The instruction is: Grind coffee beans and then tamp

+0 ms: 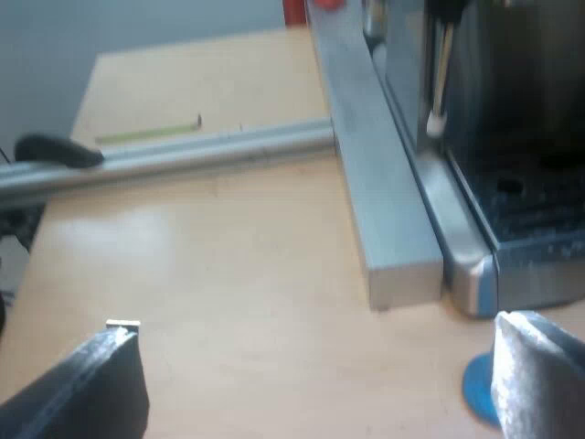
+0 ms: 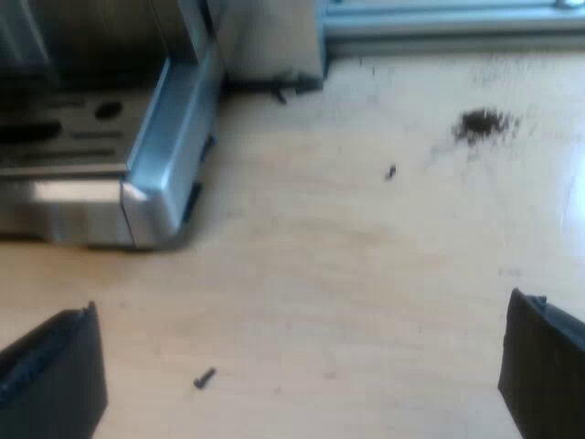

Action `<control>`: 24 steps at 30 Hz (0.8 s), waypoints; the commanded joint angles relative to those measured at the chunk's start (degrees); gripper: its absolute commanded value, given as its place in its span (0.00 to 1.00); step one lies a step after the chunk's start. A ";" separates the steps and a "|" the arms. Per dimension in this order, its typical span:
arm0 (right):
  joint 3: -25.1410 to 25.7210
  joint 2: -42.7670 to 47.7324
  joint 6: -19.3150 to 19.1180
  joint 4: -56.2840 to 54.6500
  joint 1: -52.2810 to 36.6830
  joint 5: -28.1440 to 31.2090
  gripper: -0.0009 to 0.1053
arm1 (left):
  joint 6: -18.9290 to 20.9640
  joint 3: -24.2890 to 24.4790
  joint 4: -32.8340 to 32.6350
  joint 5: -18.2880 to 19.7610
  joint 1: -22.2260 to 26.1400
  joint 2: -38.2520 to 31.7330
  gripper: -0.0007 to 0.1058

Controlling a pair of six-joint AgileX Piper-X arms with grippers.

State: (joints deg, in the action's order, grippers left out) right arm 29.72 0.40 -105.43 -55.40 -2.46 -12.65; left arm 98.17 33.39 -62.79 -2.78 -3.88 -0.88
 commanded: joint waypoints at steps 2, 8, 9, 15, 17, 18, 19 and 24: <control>-1.67 2.44 -0.15 0.53 0.03 -0.44 0.84 | 0.97 -2.91 2.52 0.46 0.10 -7.82 0.74; -2.08 2.44 -0.15 1.25 0.03 -0.44 0.84 | 0.97 -3.89 4.43 2.78 0.10 -7.82 0.74; -2.08 2.44 -0.15 1.25 0.03 -0.44 0.84 | 0.97 -3.89 4.43 2.78 0.10 -7.82 0.74; -2.08 2.44 -0.15 1.25 0.03 -0.01 0.84 | 0.97 -3.89 4.43 2.78 0.10 -7.82 0.74; -2.08 2.44 -0.15 1.25 0.03 -0.01 0.84 | 0.97 -3.89 4.43 2.78 0.10 -7.82 0.74; -2.08 2.44 -0.15 1.25 0.03 -0.01 0.84 | 0.97 -3.89 4.43 2.78 0.10 -7.82 0.74; -2.08 2.44 -0.15 1.25 0.03 -0.01 0.84 | 0.97 -3.89 4.43 2.78 0.10 -7.82 0.74; -2.08 2.44 -0.15 1.25 0.03 -0.01 0.84 | 0.97 -3.89 4.43 2.78 0.10 -7.82 0.74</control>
